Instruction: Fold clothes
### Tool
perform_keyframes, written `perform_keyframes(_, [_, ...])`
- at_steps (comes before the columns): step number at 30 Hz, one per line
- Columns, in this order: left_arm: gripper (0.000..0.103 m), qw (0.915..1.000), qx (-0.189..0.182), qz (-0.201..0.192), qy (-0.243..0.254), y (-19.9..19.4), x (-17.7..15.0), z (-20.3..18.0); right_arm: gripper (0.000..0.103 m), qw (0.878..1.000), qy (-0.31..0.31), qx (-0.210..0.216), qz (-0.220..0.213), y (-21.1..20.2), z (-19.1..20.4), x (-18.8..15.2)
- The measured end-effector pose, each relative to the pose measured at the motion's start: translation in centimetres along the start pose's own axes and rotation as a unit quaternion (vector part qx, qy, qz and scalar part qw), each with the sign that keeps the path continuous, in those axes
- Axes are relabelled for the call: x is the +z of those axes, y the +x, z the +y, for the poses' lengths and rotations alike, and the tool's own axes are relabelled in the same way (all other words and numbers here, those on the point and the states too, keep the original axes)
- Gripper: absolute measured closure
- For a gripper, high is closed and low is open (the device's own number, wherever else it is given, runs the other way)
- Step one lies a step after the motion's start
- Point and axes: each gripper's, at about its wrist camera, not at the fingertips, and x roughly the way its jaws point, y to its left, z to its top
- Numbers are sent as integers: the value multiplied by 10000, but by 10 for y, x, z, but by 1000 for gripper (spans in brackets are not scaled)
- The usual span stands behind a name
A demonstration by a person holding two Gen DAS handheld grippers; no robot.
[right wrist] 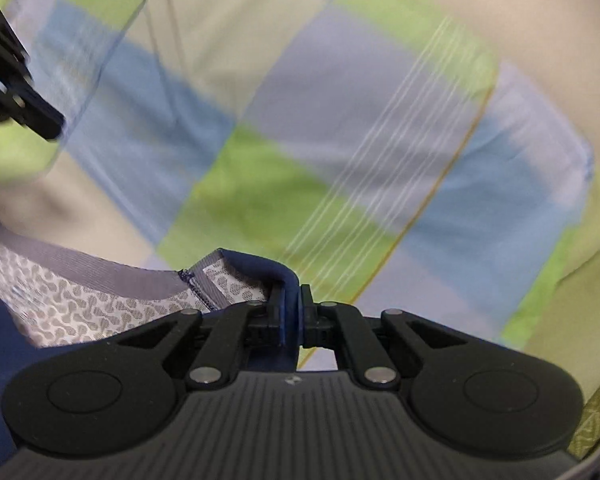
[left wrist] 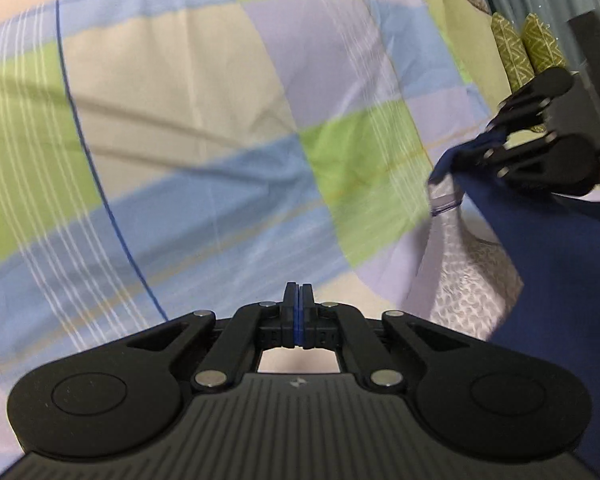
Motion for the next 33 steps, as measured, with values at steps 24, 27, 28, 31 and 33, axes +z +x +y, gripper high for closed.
perform_keyframes(24, [102,9945,-408,955,-157,-9,-19,13,65,9499,2156,2168,642,1,-63,-81])
perform_keyframes(27, [101,9968,-183,708,309,2,9,18,102,9464,2220,2257,644,9,-64,-79])
perform_keyframes(28, [101,9970,-108,630,426,6,18,20,103,9524,2207,2046,478,6,-66,-72])
perform_keyframes(31, [101,9962,334,352,724,20,43,22,103,9684,2239,1047,-327,-13,-79,-48])
perform_keyframes(33, [101,9963,494,314,637,32,52,25,103,9761,2042,588,-463,-13,-82,-40])
